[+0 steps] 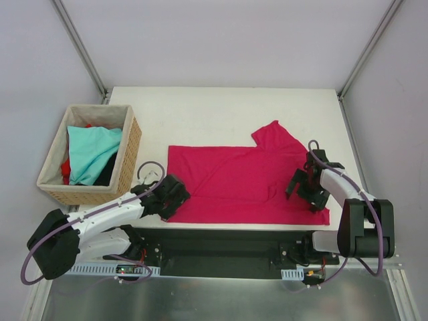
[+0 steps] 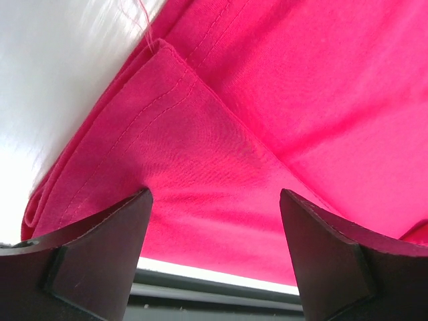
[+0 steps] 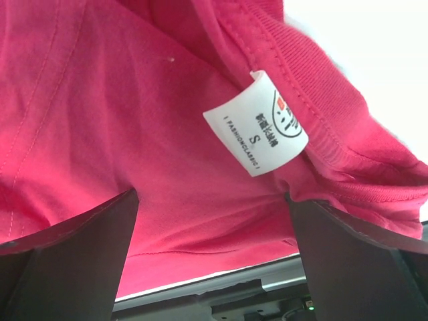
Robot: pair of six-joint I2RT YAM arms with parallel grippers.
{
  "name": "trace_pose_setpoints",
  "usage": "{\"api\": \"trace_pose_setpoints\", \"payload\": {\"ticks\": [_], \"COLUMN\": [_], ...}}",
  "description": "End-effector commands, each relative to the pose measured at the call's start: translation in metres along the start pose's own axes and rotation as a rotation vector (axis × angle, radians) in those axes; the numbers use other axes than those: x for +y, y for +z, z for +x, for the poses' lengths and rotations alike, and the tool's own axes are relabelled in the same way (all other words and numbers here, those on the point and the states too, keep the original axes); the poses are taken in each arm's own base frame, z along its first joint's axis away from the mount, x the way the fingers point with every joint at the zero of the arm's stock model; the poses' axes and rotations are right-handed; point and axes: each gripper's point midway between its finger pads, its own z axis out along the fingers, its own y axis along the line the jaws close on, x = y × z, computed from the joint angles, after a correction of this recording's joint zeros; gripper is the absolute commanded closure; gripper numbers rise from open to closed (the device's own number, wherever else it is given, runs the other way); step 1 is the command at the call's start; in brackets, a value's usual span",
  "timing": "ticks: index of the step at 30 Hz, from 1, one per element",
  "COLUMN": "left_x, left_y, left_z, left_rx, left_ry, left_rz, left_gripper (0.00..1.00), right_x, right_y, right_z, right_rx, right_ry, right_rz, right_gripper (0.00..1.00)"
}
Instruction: Fold and stack the t-shirts
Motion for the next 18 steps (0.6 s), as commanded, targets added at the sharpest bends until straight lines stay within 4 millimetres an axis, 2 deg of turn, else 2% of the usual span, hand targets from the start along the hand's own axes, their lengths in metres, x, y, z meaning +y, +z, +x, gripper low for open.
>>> {"api": "trace_pose_setpoints", "payload": {"ticks": [1, 6, 18], "left_x": [0.0944, 0.0957, 0.0922], "left_y": [-0.0045, -0.0107, -0.0097], "left_z": [0.0068, 0.0073, 0.0004], "left_rx": [-0.002, -0.009, -0.048], "left_ry": [0.063, 0.053, 0.086], "left_rz": [-0.350, -0.369, -0.378], "left_gripper": [0.20, 0.20, 0.18], "right_x": [-0.0144, -0.0145, -0.0192], "right_y": [-0.0046, -0.0040, -0.0107], "right_z": [0.0006, 0.0049, 0.0077], "right_rx": [0.015, 0.026, 0.012], "right_ry": [0.020, 0.035, 0.088], "right_rz": [0.076, 0.074, 0.065], "right_gripper": [0.00, 0.00, 0.00]}}
